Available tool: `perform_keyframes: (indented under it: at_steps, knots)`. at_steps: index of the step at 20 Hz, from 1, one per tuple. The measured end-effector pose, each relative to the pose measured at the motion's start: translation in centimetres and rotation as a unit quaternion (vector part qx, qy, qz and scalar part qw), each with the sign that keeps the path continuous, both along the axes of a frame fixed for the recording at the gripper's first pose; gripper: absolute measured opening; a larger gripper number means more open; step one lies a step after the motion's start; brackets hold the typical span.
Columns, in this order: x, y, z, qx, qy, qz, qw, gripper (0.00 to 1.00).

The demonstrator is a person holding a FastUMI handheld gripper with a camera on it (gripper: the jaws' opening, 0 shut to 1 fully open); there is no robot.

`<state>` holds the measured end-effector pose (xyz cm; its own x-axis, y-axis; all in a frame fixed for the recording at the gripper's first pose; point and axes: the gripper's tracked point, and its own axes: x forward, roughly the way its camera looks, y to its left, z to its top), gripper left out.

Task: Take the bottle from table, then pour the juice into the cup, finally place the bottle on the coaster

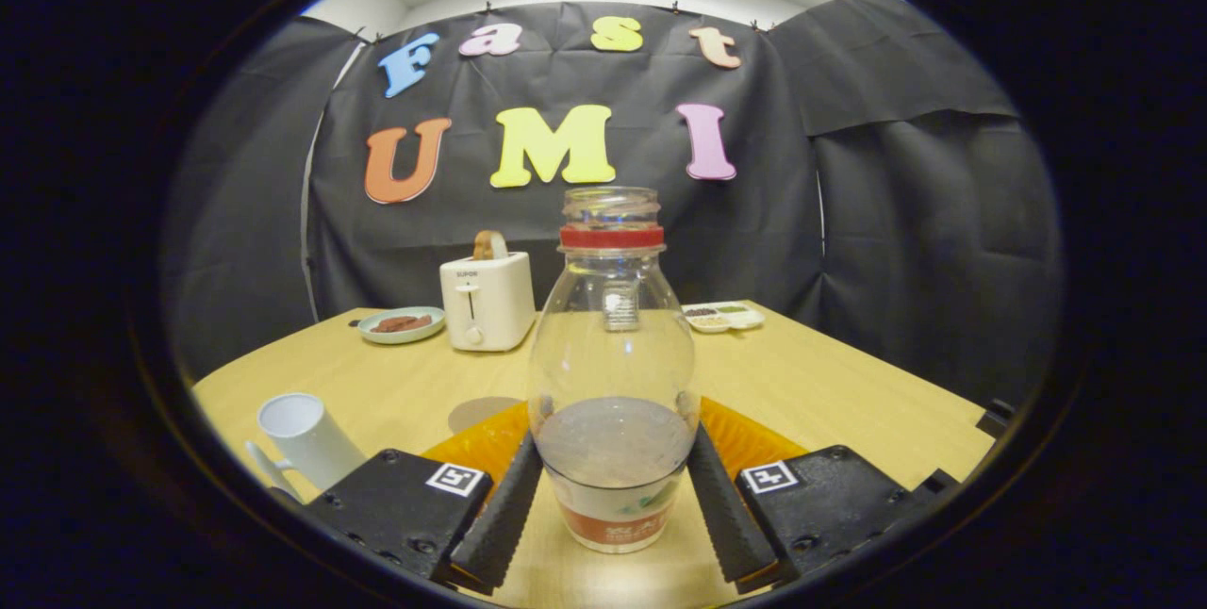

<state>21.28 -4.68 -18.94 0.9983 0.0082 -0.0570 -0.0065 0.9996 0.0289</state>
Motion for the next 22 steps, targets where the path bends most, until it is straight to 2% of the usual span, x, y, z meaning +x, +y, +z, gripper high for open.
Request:
perform_keyframes:
  at_steps: [5,10,17,22]
  knots:
    - [-0.5,-0.2,0.8,-0.015,0.004,0.004,1.000,0.81]
    - [-1.9,-0.3,4.3,-0.048,-0.013,0.009,0.999,0.81]
    - [-3.8,1.6,8.9,-0.110,-0.023,0.016,0.994,0.81]
    - [-4.3,4.2,10.2,-0.183,-0.007,0.019,0.983,0.81]
